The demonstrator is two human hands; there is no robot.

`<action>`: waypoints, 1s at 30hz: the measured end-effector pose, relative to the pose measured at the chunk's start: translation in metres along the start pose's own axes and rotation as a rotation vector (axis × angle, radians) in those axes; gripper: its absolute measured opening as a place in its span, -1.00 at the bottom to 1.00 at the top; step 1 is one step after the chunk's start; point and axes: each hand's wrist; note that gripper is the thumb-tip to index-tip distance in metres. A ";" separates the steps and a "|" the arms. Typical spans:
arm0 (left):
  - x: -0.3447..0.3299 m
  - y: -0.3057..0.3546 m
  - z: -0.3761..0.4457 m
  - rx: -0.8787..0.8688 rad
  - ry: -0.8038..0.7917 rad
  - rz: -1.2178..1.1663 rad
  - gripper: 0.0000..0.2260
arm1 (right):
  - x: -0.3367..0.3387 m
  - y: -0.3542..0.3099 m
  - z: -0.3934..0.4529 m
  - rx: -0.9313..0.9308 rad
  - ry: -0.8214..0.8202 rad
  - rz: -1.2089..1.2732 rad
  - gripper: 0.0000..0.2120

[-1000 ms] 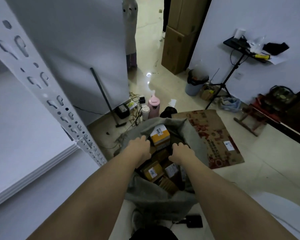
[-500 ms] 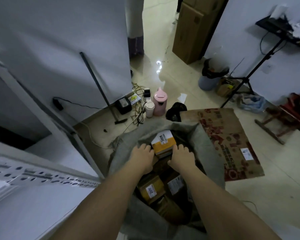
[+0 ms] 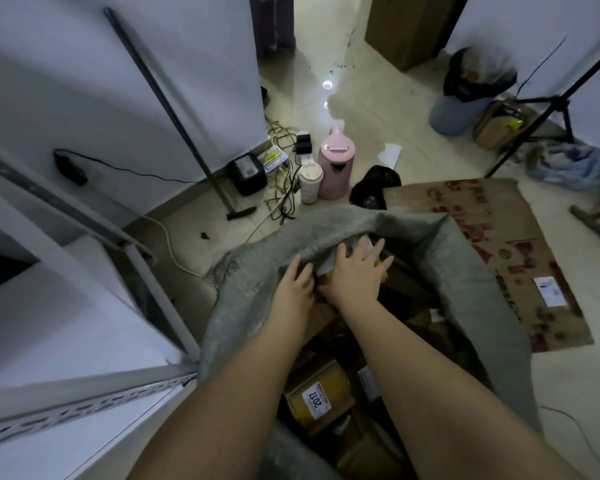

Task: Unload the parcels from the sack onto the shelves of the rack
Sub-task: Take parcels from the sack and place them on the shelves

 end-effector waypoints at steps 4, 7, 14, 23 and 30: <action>-0.007 0.000 0.010 0.062 -0.009 0.126 -0.37 | -0.007 -0.005 0.016 -0.053 -0.050 0.067 -0.04; -0.013 0.006 0.011 0.126 -0.040 0.224 -0.34 | -0.015 -0.005 0.022 -0.084 -0.071 0.103 0.02; -0.015 -0.001 0.013 0.191 -0.053 0.266 -0.36 | -0.038 0.001 0.012 -0.061 0.021 0.145 0.10; -0.016 -0.001 -0.011 0.217 -0.043 -0.033 -0.43 | -0.063 0.048 -0.064 0.030 0.322 0.091 0.09; 0.001 -0.002 -0.051 0.292 -0.078 -0.077 -0.37 | -0.030 0.087 -0.107 0.126 0.408 0.033 0.02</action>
Point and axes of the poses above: each hand's wrist, its own z-axis towards the middle knuckle, its own x-axis out of the back of the hand, y = z × x, and after that the axes turned 10 degrees about -z, right-handed
